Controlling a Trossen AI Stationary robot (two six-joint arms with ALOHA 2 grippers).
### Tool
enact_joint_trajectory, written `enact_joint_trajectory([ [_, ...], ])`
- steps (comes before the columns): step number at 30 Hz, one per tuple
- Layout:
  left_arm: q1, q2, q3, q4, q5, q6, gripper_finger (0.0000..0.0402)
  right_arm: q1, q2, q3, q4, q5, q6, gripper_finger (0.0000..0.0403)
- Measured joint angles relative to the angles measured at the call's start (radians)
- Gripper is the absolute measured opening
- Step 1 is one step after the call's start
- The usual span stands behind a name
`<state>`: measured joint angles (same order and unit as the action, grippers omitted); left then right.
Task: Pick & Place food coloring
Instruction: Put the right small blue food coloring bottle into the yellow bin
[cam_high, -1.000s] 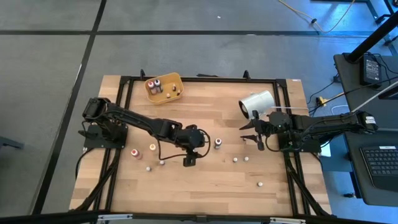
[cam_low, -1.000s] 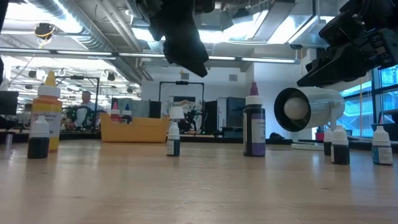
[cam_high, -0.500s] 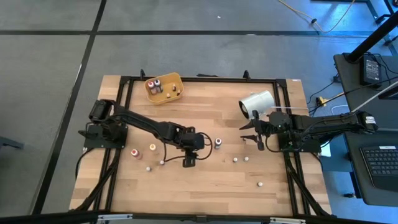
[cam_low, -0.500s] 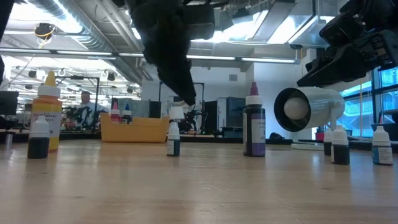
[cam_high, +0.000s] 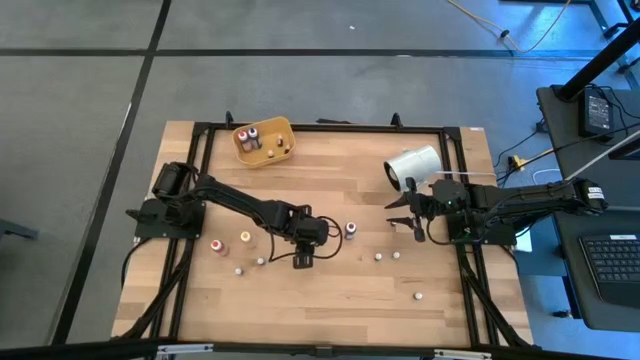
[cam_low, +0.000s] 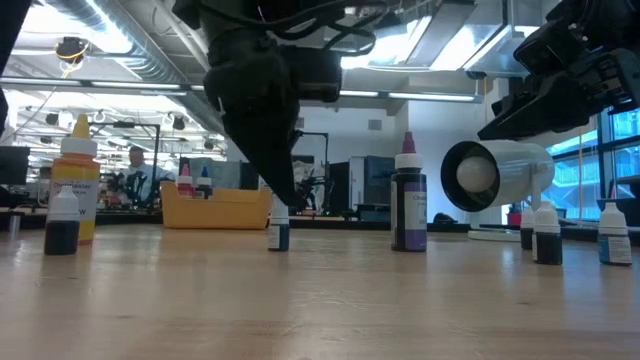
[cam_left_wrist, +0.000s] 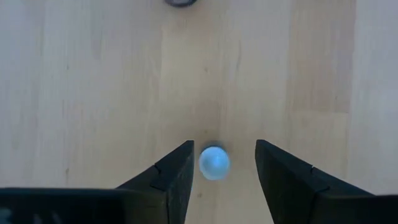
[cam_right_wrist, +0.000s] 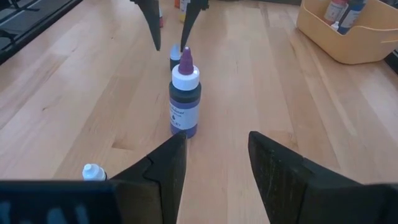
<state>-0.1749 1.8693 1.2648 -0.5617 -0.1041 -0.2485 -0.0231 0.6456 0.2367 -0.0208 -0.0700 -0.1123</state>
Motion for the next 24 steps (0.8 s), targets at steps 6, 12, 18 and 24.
enact_joint_trajectory([
  [6, 0.000, 0.000, 0.000, -0.031, -0.058, -0.003, 0.0164, 0.000, 0.000, 0.000, 0.000, 0.000, 0.002, 0.0174],
  [12, 0.001, 0.000, 0.000, -0.038, -0.031, -0.004, 0.0158, 0.000, 0.000, 0.000, 0.000, 0.000, 0.001, 0.0174],
  [18, 0.001, 0.000, 0.000, -0.038, -0.029, -0.022, 0.0145, 0.000, 0.000, 0.000, 0.000, 0.000, 0.000, 0.0174],
  [24, 0.001, 0.000, 0.000, -0.038, -0.032, -0.051, 0.0132, 0.000, 0.000, 0.000, 0.000, -0.001, 0.000, 0.0174],
])
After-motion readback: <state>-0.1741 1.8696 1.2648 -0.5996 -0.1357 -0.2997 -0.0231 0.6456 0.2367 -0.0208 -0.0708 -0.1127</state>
